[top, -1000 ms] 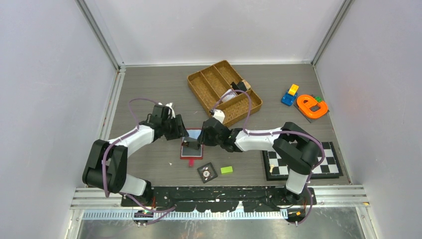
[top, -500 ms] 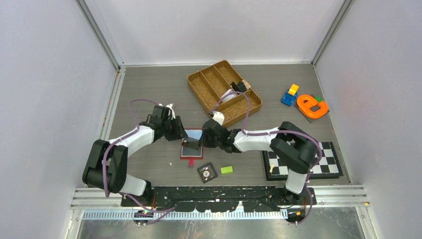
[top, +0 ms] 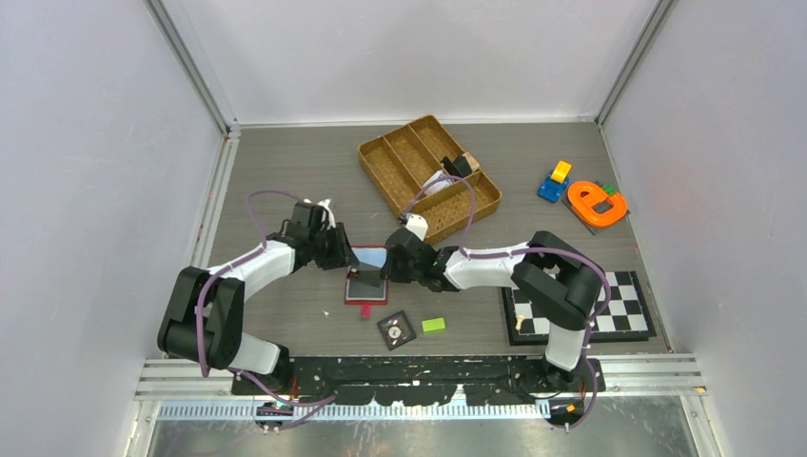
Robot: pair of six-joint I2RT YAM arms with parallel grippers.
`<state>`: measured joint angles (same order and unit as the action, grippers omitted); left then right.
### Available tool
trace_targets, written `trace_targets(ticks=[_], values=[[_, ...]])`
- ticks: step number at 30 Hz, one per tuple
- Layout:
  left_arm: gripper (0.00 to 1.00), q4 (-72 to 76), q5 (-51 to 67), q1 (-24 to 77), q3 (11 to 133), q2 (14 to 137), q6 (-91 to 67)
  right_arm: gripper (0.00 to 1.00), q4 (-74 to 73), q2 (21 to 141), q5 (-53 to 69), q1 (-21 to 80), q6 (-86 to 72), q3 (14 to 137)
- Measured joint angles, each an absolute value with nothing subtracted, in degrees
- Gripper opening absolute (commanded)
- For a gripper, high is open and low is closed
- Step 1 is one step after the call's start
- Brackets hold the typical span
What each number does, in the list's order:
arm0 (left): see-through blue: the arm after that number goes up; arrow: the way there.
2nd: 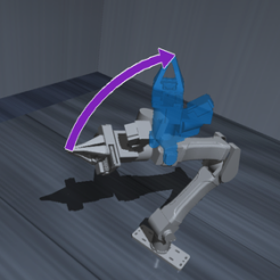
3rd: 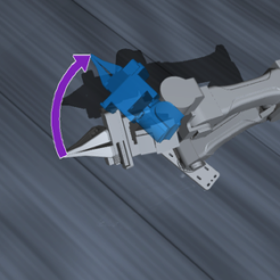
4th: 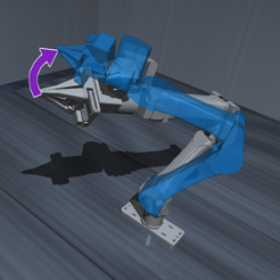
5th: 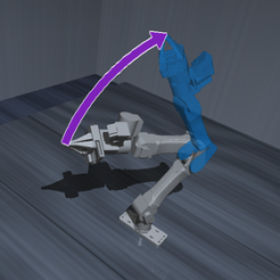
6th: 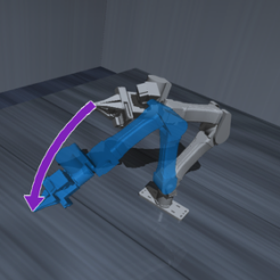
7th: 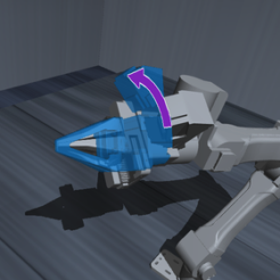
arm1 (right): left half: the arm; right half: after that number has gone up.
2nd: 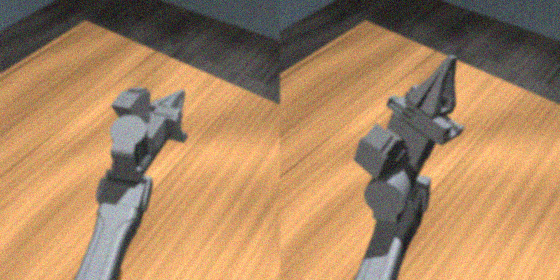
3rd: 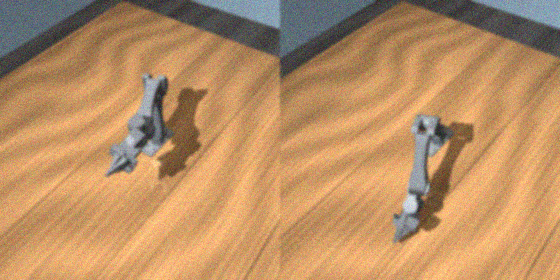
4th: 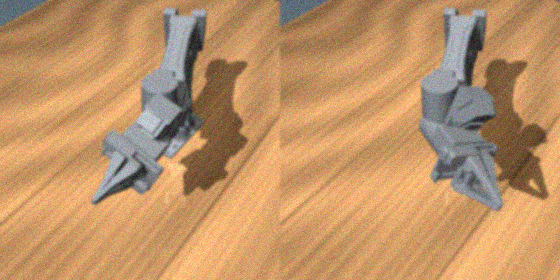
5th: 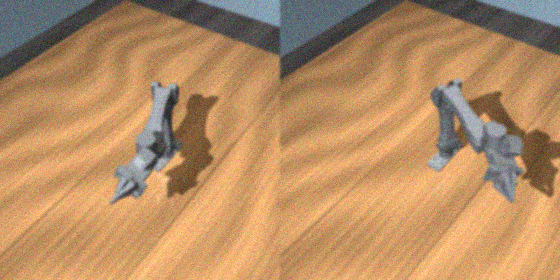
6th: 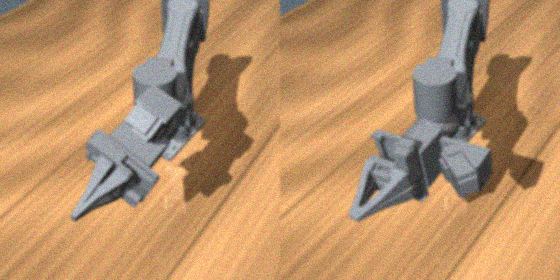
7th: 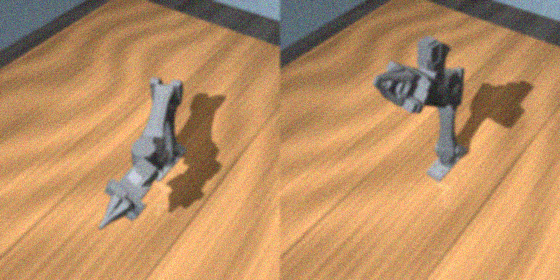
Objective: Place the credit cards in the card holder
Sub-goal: Move the card holder to the center of the board.
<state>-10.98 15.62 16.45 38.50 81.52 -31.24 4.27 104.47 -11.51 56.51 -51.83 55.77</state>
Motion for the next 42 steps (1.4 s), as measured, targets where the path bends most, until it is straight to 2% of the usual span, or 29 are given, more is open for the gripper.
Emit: trace_targets(ticks=[42], values=[[0.30,-11.0,15.6,16.4,38.4,81.5,-31.2,0.17,4.1,105.9,-11.7,56.7,-51.3,57.7]])
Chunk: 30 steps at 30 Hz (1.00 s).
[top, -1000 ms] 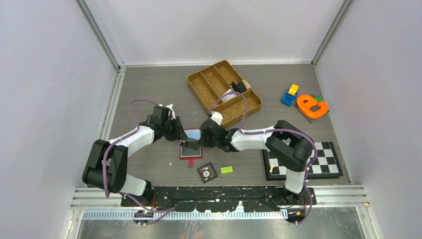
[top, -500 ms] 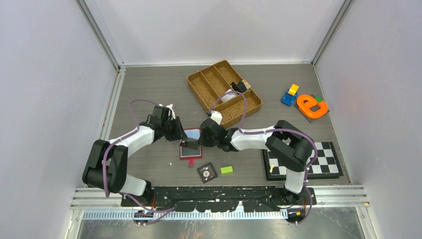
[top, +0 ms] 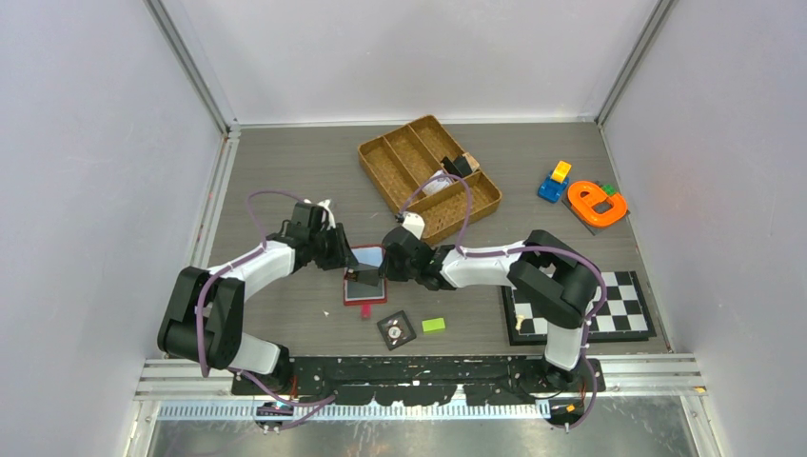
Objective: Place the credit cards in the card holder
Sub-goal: Move the card holder to the center of the board.
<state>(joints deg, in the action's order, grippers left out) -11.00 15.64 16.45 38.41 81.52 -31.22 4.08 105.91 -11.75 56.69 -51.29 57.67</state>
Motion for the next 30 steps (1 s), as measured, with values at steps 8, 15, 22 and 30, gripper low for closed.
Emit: trace_targets(ticks=[8,15,22,30], values=[[0.30,-11.0,15.6,16.4,38.3,81.5,-31.2,0.17,4.1,107.1,-11.7,56.7,-51.3,58.6],[0.30,-11.0,15.6,16.4,38.1,81.5,-31.2,0.14,4.1,107.5,-11.6,56.7,-51.2,59.3],[0.30,-10.9,15.7,16.4,38.1,81.5,-31.2,0.13,4.1,107.6,-11.5,56.7,-51.0,59.7],[0.30,-10.4,16.4,16.4,37.6,81.5,-31.2,0.13,4.3,108.9,-11.0,56.7,-50.8,60.7]])
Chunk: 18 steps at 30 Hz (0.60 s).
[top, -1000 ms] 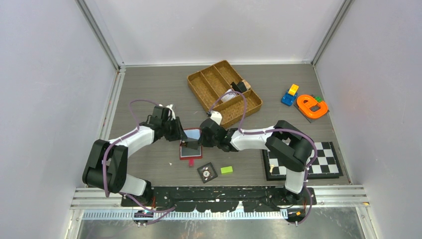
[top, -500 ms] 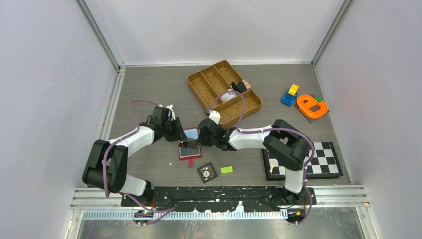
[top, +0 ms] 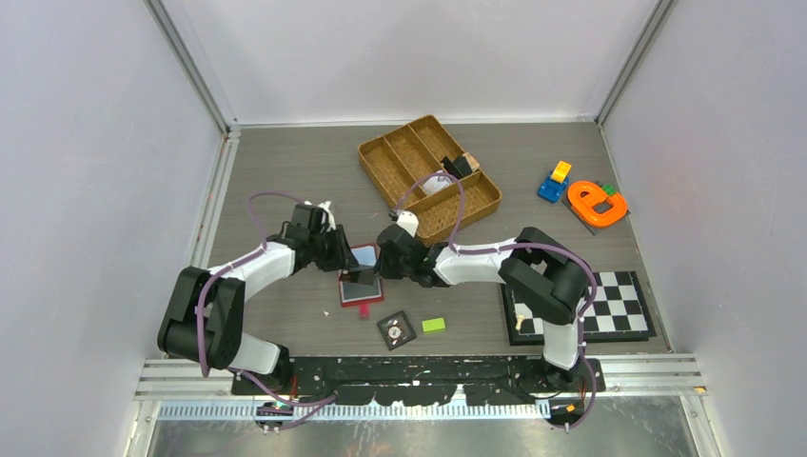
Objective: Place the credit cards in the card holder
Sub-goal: Move the card holder to the center of the board.
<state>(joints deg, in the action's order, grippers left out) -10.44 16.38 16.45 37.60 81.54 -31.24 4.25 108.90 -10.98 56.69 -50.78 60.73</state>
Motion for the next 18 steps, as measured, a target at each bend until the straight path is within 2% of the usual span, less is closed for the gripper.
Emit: trace_targets(ticks=[5,10,18], values=[[0.30,-10.1,16.6,16.4,37.6,81.5,-31.2,0.14,4.4,109.3,-10.5,56.7,-50.7,61.2],[0.41,-10.5,16.2,16.4,37.6,80.7,-31.2,0.23,4.4,109.1,-10.7,56.7,-49.9,61.1],[0.52,-16.1,12.2,16.4,37.3,69.9,-31.1,0.31,2.8,105.9,-9.8,55.4,-46.6,60.5]])
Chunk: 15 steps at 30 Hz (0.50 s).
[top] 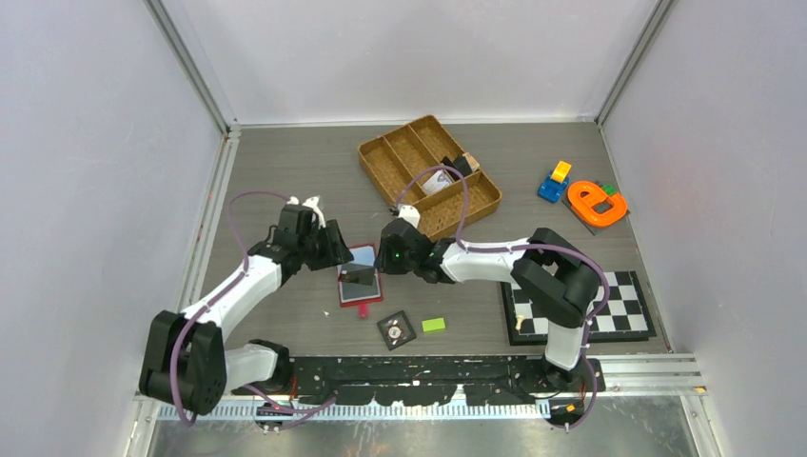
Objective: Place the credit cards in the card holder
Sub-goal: Move the card holder to the center of the board.
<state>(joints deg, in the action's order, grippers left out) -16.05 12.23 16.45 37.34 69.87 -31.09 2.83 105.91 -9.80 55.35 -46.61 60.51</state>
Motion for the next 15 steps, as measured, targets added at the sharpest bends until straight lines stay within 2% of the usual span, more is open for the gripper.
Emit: trace_targets(ticks=[6,15], values=[[0.53,-19.2,10.0,16.4,32.9,66.2,-31.6,0.31,3.3,105.6,-5.1,53.9,-46.0,60.4],[0.46,-18.7,11.5,16.4,29.5,66.3,-33.8,0.30,6.2,106.0,1.1,53.9,-47.5,60.3]])
